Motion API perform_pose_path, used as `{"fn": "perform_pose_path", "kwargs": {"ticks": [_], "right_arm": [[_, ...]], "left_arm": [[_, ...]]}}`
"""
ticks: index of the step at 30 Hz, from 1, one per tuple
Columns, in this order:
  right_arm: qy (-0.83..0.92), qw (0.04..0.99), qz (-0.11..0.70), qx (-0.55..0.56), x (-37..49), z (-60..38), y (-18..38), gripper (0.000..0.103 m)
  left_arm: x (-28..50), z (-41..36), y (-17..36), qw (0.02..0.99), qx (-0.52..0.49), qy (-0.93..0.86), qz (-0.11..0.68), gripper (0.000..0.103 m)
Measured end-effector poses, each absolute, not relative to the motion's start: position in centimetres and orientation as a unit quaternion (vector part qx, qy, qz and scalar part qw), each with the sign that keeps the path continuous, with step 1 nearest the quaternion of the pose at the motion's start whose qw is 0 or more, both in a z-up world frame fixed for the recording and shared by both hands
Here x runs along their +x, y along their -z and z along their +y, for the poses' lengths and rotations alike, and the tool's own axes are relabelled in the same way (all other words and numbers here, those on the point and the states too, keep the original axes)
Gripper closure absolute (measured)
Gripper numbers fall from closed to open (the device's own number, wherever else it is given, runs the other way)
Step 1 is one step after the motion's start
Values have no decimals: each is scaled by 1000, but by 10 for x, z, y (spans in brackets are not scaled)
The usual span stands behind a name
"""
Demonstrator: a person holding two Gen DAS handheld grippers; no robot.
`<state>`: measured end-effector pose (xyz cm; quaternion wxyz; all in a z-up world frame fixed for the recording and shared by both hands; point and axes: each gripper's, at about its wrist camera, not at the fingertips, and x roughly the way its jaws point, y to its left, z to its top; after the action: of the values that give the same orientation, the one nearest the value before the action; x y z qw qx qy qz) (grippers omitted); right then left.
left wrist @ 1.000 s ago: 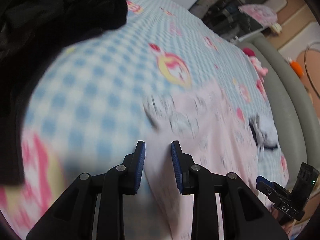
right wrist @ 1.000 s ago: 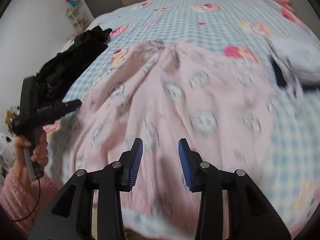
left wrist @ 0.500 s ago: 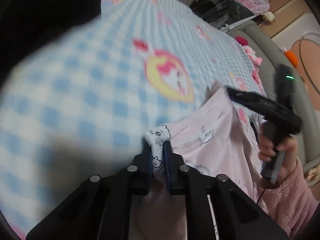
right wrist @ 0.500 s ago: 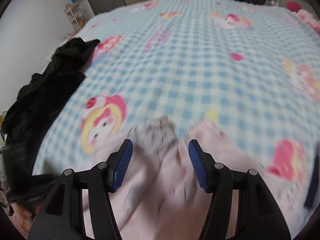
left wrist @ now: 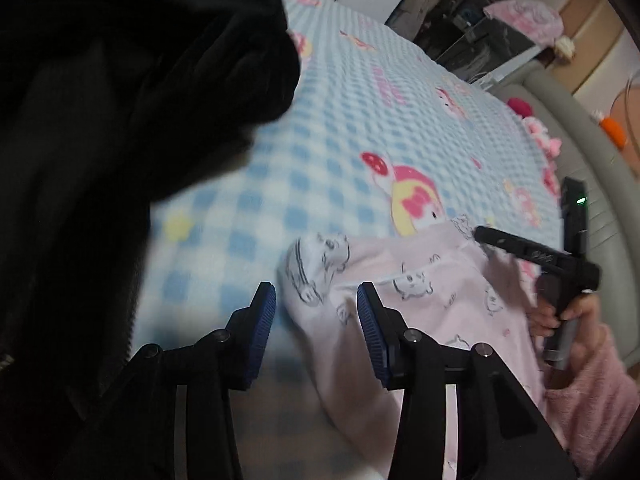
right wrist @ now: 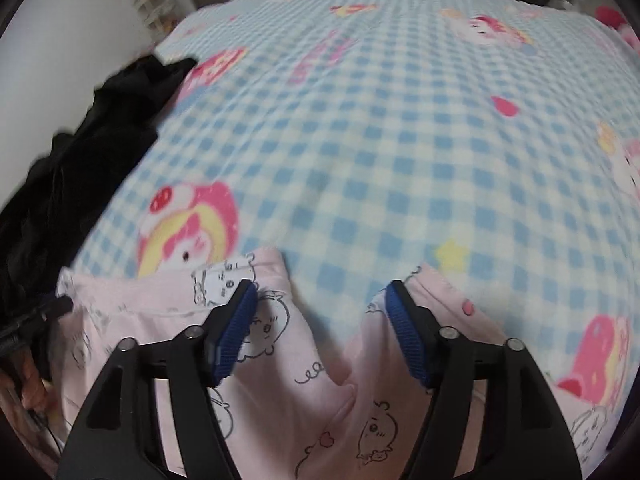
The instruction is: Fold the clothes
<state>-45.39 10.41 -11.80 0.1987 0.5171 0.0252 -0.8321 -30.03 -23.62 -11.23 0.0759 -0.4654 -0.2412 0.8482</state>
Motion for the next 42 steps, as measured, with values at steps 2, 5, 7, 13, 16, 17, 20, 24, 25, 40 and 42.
{"fn": "perform_pose_path", "kwargs": {"ticks": [2, 5, 7, 13, 16, 17, 20, 24, 25, 40, 42], "right_arm": [[825, 218, 41, 520, -452, 93, 124, 27], [813, 257, 51, 520, -447, 74, 127, 36], [816, 256, 77, 513, -442, 63, 127, 73], [853, 207, 98, 470, -440, 77, 104, 92], [854, 175, 101, 479, -444, 94, 108, 92], [852, 167, 99, 487, -445, 100, 112, 91], [848, 160, 96, 497, -443, 108, 119, 91], [852, 139, 135, 487, -439, 98, 124, 90], [853, 136, 136, 484, -438, 96, 123, 90], [866, 111, 62, 483, -444, 126, 99, 90], [865, 138, 68, 478, -439, 116, 96, 77]], "left_arm": [[-299, -243, 115, 75, -458, -844, -268, 59], [-299, -247, 110, 58, -443, -853, -271, 59], [-299, -248, 106, 49, -438, -860, -257, 59], [-312, -241, 123, 100, -455, -842, -274, 58], [-319, -227, 131, 113, -461, -839, -266, 55], [-320, -224, 131, 120, -456, -840, -269, 54], [-322, -219, 133, 141, -439, -837, -294, 54], [-325, -200, 129, 127, -439, -852, -254, 101], [-324, -193, 120, 110, -433, -867, -222, 100], [-320, -176, 98, 195, -443, -853, -194, 54], [-322, -198, 98, 180, -425, -852, -247, 57]]}}
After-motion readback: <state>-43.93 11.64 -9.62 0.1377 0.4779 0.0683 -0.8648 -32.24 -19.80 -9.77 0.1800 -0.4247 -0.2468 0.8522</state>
